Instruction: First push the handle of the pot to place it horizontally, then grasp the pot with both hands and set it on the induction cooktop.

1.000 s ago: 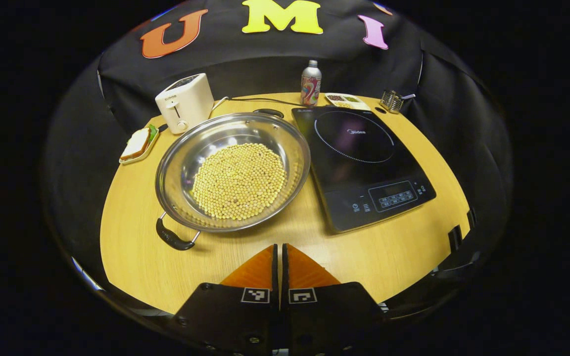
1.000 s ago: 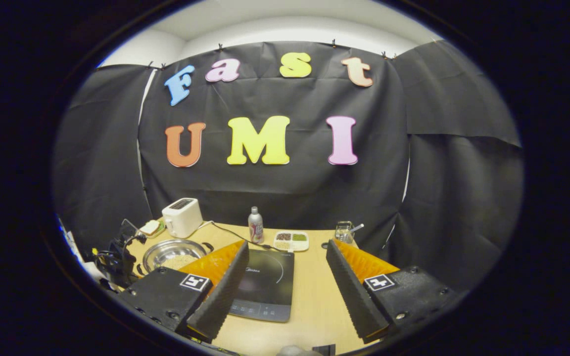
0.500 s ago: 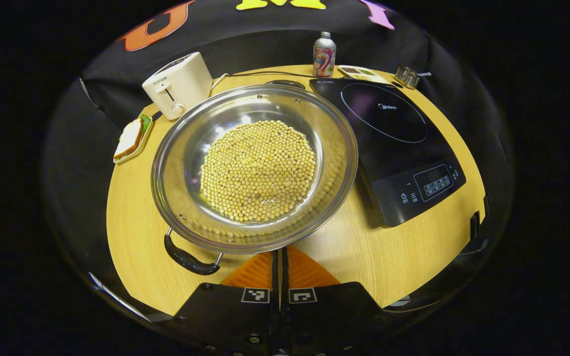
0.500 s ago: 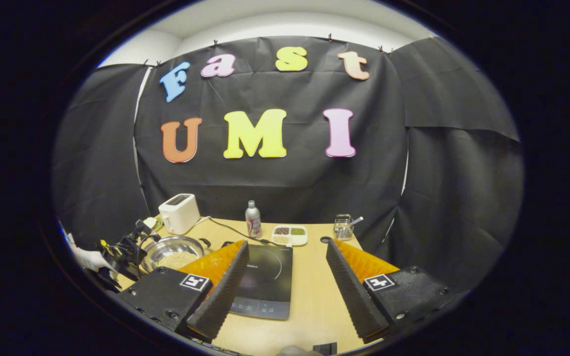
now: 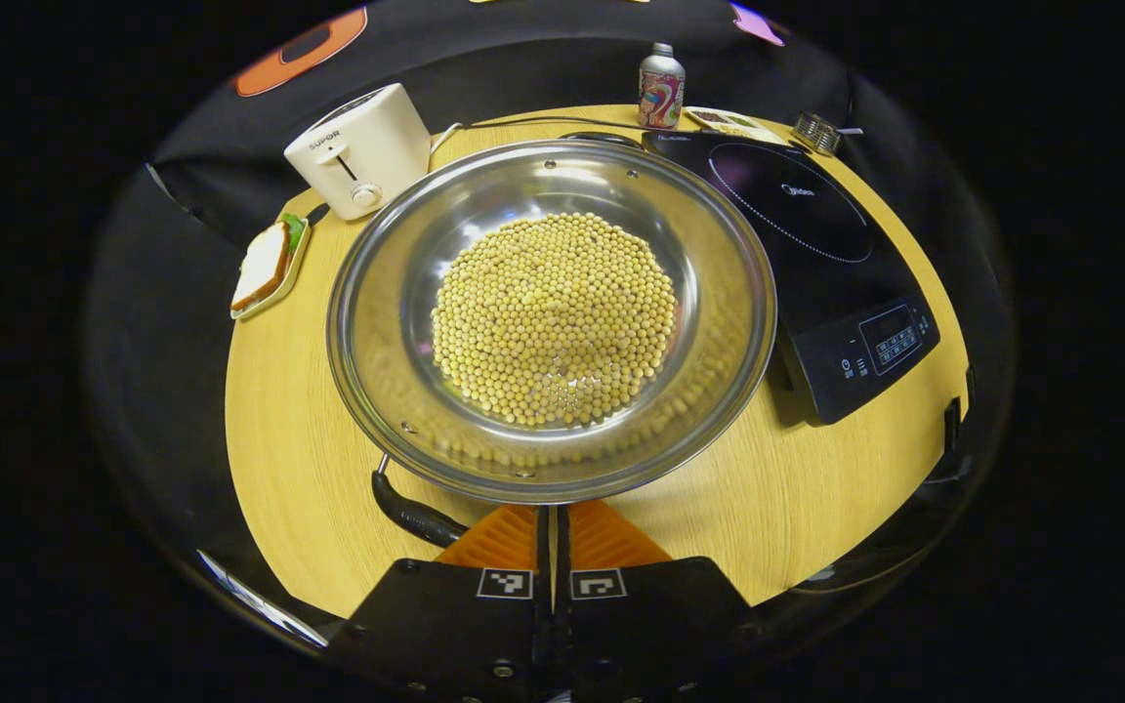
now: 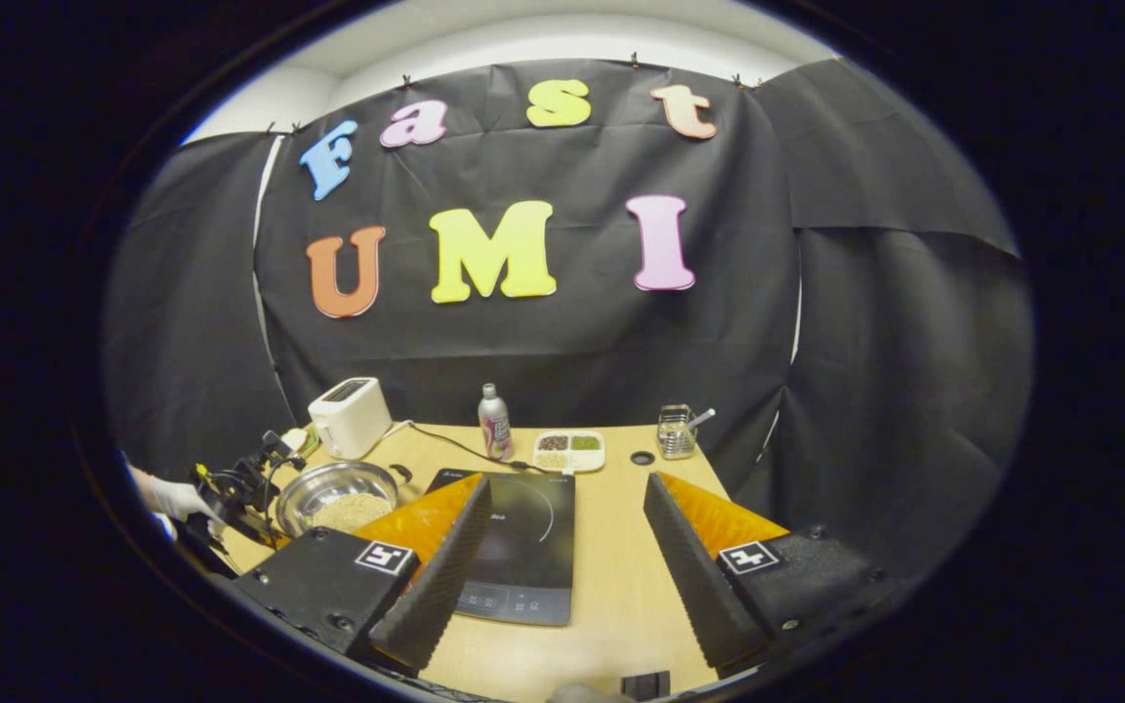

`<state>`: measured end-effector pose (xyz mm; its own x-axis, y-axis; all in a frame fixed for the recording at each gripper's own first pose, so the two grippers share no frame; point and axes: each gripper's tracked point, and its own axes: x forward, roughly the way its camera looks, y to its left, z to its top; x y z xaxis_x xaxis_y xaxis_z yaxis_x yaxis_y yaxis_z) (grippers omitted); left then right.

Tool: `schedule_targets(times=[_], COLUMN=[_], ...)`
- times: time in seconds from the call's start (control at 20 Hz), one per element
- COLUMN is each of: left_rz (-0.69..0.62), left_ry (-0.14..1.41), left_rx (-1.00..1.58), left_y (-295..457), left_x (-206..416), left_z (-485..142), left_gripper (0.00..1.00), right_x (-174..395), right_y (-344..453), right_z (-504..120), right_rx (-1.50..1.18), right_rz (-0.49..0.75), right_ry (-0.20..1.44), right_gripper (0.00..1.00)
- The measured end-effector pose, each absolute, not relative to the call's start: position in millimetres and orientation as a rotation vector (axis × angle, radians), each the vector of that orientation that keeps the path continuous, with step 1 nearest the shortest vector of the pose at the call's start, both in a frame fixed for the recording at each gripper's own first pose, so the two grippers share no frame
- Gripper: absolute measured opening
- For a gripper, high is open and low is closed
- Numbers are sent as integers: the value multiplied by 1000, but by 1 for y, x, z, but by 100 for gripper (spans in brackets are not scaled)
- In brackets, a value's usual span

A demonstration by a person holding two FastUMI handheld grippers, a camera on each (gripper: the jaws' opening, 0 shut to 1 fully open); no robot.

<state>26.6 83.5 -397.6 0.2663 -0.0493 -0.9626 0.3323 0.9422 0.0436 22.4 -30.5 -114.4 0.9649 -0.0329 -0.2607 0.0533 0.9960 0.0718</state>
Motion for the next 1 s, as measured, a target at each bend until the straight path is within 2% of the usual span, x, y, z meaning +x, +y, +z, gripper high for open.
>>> schedule_targets(times=[0.35,1.0], left_rz=[-235,-107], left_ry=[1294,1263], left_rx=[276,265], left_y=[107,170], left_x=[33,65], left_z=[-397,-390], left_gripper=[0,0], right_x=[21,20], right_y=[-31,-30], right_z=[-120,-115], right_rx=[69,58], right_rz=[-48,-56], right_ry=[276,279], right_gripper=[96,97])
